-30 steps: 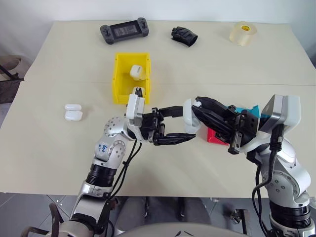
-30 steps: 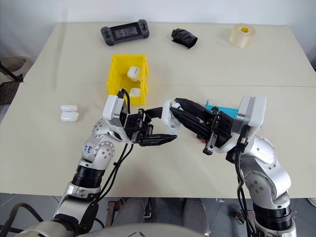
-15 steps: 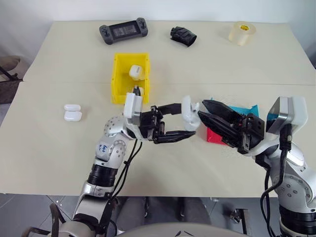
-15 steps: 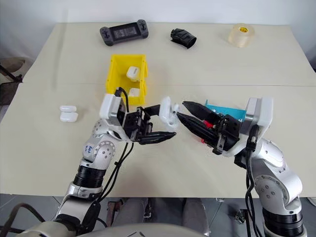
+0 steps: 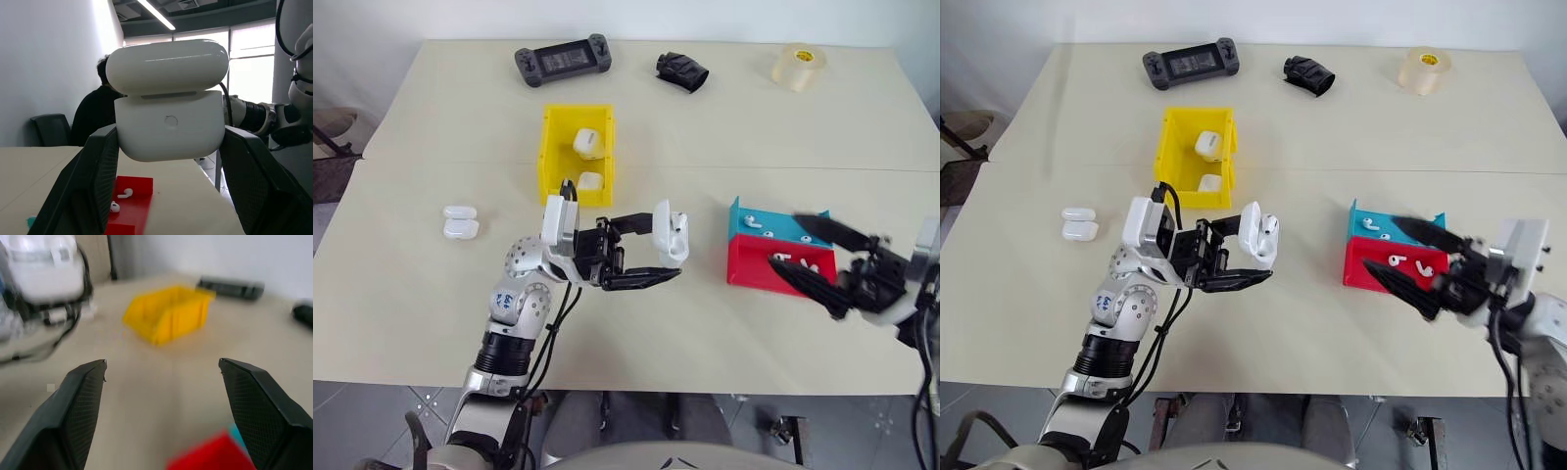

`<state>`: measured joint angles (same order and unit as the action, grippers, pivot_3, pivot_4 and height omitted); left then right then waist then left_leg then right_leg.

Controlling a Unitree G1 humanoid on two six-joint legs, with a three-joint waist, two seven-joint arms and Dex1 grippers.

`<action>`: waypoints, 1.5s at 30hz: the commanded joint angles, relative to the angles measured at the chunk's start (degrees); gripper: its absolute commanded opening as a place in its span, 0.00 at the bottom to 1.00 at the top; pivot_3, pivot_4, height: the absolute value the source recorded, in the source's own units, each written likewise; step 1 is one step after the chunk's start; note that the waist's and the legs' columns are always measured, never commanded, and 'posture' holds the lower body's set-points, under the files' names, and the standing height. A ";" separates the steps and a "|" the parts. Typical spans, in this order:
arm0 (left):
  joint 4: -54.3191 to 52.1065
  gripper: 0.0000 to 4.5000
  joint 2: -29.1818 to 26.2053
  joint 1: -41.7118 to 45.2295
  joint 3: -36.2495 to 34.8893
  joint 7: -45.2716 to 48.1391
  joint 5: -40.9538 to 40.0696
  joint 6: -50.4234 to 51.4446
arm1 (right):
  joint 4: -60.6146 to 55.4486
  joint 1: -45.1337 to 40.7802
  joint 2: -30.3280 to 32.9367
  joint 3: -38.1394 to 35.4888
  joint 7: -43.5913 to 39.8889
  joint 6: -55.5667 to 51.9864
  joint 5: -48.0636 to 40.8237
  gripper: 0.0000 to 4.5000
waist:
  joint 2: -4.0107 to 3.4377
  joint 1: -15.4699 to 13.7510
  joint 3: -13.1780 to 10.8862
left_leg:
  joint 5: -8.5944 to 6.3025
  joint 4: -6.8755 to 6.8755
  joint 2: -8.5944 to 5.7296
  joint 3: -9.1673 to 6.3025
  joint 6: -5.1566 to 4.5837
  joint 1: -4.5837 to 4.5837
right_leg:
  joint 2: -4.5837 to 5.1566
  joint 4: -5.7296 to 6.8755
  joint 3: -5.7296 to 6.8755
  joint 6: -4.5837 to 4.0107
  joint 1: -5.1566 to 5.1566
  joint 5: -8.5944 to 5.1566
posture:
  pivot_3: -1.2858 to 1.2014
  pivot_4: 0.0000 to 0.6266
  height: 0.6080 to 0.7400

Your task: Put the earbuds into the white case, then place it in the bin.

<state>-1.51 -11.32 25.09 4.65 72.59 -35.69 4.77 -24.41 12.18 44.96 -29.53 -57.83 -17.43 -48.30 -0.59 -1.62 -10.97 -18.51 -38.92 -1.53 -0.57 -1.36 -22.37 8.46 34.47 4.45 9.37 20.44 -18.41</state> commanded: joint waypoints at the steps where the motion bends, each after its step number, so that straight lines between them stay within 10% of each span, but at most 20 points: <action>1: -1.27 0.61 -0.10 -0.58 0.65 1.83 -0.21 -1.69 | 5.61 2.25 0.96 -5.64 -4.36 4.98 4.35 1.00 | 0.00 0.05 0.00 | 0.00 -0.02 -0.01 0.03 0.00 0.03 | 0.00 0.01 -0.01 0.00 -0.02 0.00 | 0.52 0.24 1.00; 12: -3.70 0.61 -0.02 -5.30 3.75 3.01 0.80 -5.01 | 20.63 0.71 6.79 -7.52 -9.69 10.85 14.55 1.00 | -0.06 0.27 0.01 | 0.02 -0.04 0.11 0.21 -0.01 0.13 | 0.01 -0.08 -0.12 0.00 -0.07 0.00 | 0.52 0.24 1.00; 21: -5.60 0.61 -1.15 -7.76 3.90 1.17 1.81 -6.01 | 26.04 -27.85 18.52 14.61 -4.59 -7.29 22.98 1.00 | -0.19 0.27 0.03 | 0.03 -0.06 0.16 0.25 0.01 0.11 | 0.03 -0.38 -0.13 -0.03 -0.02 0.01 | 0.52 0.24 1.00; 32: -7.78 0.61 -2.01 -8.43 4.15 -0.58 1.90 -5.77 | 45.92 -59.85 9.93 41.45 -9.28 -14.31 39.70 1.00 | -0.19 0.40 0.01 | 0.03 -0.04 0.08 0.13 0.01 -0.16 | 0.06 -0.26 0.01 -0.02 0.17 0.02 | 0.52 0.24 1.00; 45: -8.53 0.61 -2.03 -7.63 4.62 -2.00 1.98 -5.65 | 59.12 -67.65 2.34 47.45 -13.31 -4.52 49.76 1.00 | -0.19 0.44 0.01 | 0.04 -0.06 0.06 0.08 0.03 -0.18 | 0.04 -0.04 0.07 0.02 0.23 0.04 | 0.52 0.24 1.00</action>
<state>-8.15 -13.54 17.19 9.05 70.99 -33.40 -0.50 33.78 -53.86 47.04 18.26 -70.61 -23.50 0.51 -0.78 -1.18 -10.96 -18.47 -38.98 -1.47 -0.48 -1.33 -22.55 8.49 34.43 4.52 9.39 20.66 -18.37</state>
